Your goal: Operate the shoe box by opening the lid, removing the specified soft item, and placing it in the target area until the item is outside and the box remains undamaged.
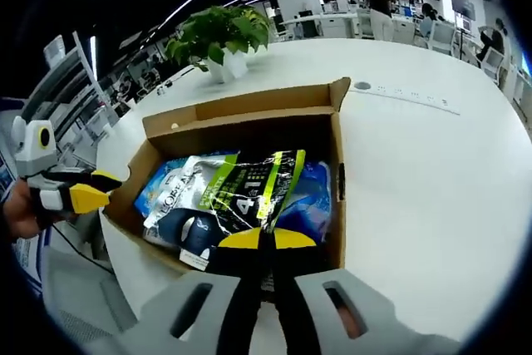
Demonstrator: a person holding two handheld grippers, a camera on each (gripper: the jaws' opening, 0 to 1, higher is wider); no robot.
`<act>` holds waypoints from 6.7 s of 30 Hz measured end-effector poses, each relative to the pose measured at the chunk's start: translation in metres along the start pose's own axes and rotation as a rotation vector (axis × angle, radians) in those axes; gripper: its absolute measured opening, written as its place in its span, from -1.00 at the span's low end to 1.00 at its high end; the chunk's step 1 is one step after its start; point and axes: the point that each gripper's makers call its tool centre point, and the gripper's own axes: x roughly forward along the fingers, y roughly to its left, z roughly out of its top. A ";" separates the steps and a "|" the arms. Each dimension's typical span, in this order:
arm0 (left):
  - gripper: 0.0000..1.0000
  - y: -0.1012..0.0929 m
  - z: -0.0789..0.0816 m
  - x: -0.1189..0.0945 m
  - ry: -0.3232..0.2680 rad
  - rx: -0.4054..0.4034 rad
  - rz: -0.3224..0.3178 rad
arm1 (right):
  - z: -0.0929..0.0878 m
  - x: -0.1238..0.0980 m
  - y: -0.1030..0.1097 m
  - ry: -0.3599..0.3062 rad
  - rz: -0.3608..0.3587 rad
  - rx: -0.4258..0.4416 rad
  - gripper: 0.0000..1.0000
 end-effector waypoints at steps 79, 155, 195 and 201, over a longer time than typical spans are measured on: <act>-1.00 -0.120 0.034 0.062 0.106 0.068 -0.197 | 0.003 -0.104 -0.050 -0.258 -0.047 0.217 -1.00; -0.86 -0.211 -0.043 0.237 0.542 0.550 -0.164 | -0.067 -0.102 -0.248 -0.119 -0.219 0.384 -1.00; -0.66 -0.139 0.029 0.139 0.231 0.400 -0.135 | -0.007 -0.115 -0.189 -0.138 -0.240 0.208 -0.82; -0.66 -0.100 0.035 0.104 0.174 0.397 -0.098 | 0.015 -0.091 -0.134 -0.128 -0.157 0.108 -0.82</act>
